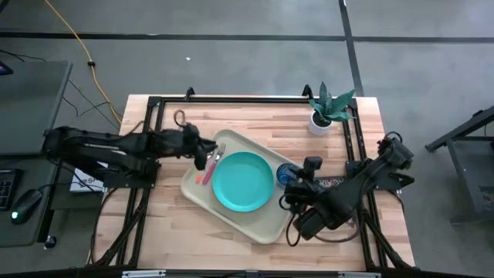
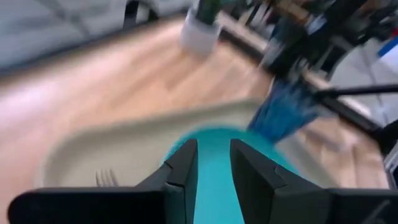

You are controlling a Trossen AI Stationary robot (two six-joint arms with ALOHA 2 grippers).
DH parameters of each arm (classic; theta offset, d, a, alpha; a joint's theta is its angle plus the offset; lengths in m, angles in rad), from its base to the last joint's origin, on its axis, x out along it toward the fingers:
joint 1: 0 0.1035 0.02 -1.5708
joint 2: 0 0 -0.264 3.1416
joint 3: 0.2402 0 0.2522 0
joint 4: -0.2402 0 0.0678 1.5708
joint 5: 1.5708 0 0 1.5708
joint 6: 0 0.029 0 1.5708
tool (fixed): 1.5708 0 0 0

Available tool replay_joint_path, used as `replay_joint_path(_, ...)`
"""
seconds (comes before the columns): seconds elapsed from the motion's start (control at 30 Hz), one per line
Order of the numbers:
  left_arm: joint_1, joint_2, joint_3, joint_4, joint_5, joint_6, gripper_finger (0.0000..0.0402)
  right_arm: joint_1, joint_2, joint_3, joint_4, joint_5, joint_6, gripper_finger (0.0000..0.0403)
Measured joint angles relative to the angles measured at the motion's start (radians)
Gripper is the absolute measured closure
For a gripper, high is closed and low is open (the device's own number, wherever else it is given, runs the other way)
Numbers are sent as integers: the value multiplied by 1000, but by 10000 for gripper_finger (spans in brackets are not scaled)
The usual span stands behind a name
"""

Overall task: Pick and place plate/cup/fork/spoon on tray
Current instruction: Return to Home Position

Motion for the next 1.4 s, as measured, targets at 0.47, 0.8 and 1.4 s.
replay_joint_path(0.47, 27, -223, -9, 233, 42, 482, 397, 59, -613, -641, 144, 59, 446, 400)
replay_joint_path(0.8, 26, -246, -266, 626, 233, 517, 401, -36, -968, -1029, 870, -17, -69, 402)
replay_joint_path(1.4, -64, -620, -569, 598, 310, 362, 401, -192, -1263, -1284, 1239, -289, -363, 403)
